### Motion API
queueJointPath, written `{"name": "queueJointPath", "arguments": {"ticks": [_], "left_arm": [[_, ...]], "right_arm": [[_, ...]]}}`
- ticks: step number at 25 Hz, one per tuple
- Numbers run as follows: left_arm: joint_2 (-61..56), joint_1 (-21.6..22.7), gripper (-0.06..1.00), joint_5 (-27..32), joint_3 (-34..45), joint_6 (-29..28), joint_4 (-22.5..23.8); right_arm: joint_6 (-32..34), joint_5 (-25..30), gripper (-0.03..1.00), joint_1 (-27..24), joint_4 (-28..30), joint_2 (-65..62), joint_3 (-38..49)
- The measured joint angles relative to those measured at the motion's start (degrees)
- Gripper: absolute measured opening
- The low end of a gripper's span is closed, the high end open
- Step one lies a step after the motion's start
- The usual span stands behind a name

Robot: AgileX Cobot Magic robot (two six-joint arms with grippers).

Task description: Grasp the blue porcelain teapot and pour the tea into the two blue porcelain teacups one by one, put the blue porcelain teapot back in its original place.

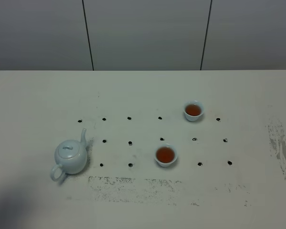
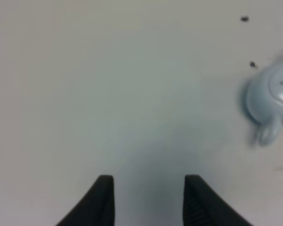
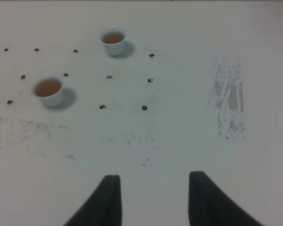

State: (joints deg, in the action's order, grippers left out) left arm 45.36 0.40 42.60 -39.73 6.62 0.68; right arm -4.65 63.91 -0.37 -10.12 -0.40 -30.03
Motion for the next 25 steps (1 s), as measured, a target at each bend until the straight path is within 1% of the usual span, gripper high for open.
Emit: {"name": "queueJointPath", "arguments": {"ticks": [2, 4, 7, 9, 16, 23, 25], "left_arm": [[-6.3, -2.3, 0.33, 3.5, 3.9, -1.9, 0.3], [-11.9, -3.6, 0.33, 8.5, 6.8, -2.8, 0.0], [-19.3, -3.9, 0.33, 14.3, 9.2, -3.3, -2.0], [-23.3, -3.9, 0.33, 16.7, 10.0, -3.3, -2.6], [-35.7, -3.9, 0.33, 17.6, 13.4, -3.6, -2.8], [-44.7, -3.9, 0.33, 17.8, 13.5, -4.3, -2.0], [-45.6, -3.9, 0.33, 18.0, 13.5, -4.3, -2.0]], "right_arm": [[0.0, 0.0, 0.33, 0.0, 0.0, 0.0, 0.0], [0.0, 0.0, 0.33, 0.0, 0.0, 0.0, 0.0], [0.0, 0.0, 0.33, 0.0, 0.0, 0.0, 0.0], [0.0, 0.0, 0.33, 0.0, 0.0, 0.0, 0.0], [0.0, 0.0, 0.33, 0.0, 0.0, 0.0, 0.0], [0.0, 0.0, 0.33, 0.0, 0.0, 0.0, 0.0], [0.0, 0.0, 0.33, 0.0, 0.0, 0.0, 0.0]]}}
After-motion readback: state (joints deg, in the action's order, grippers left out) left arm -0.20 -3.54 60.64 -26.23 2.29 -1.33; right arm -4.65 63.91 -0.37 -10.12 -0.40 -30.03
